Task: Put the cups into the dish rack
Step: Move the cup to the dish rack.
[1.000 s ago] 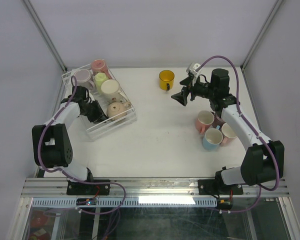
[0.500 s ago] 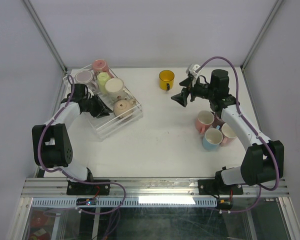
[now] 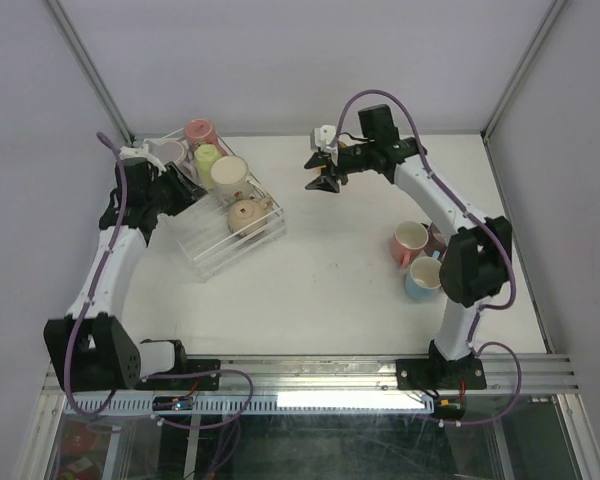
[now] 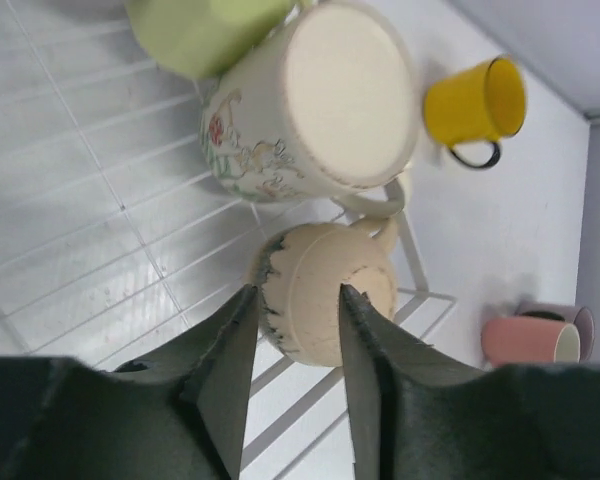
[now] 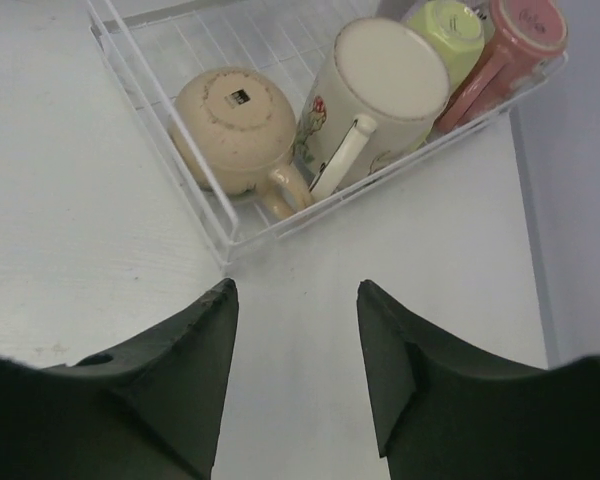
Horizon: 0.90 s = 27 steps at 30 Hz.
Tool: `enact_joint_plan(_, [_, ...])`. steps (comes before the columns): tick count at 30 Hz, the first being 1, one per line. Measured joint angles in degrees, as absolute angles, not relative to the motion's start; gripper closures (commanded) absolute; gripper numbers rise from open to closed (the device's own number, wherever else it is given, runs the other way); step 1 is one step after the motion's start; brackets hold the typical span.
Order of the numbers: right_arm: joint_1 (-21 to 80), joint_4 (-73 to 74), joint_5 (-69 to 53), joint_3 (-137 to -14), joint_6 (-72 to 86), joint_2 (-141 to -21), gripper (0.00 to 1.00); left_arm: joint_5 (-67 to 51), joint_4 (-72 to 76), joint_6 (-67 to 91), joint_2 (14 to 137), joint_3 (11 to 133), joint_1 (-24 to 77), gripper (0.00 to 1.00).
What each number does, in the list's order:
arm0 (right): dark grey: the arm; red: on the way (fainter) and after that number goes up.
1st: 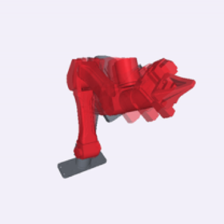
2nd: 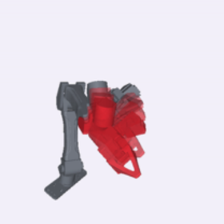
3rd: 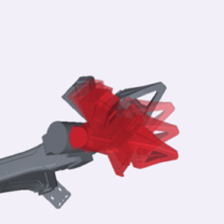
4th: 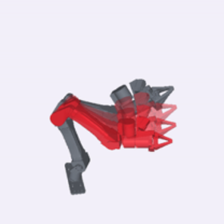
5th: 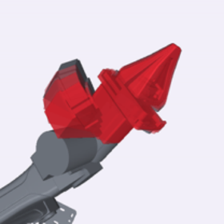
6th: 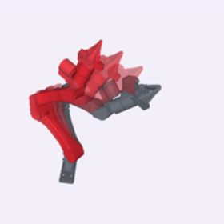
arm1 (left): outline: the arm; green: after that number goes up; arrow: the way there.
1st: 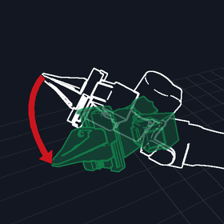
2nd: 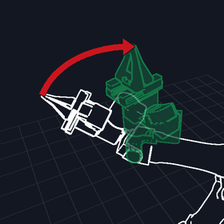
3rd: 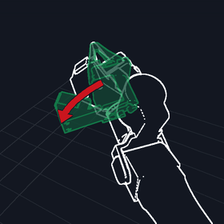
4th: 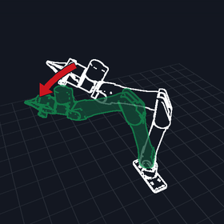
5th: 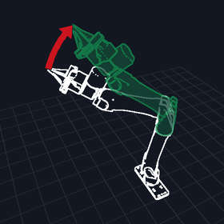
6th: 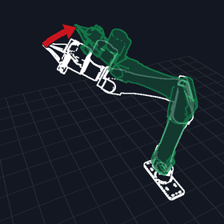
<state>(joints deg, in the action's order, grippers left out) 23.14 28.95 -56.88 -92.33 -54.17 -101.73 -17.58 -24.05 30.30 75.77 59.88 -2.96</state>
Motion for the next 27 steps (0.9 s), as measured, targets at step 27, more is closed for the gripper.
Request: enact_joint_plan(27, [38.4, 49.3, -40.4, -126.6, -75.6, -131.8, 0.60, -7.6, -19.0, 27.8, 56.2, 47.0, -3.0, 0.48])
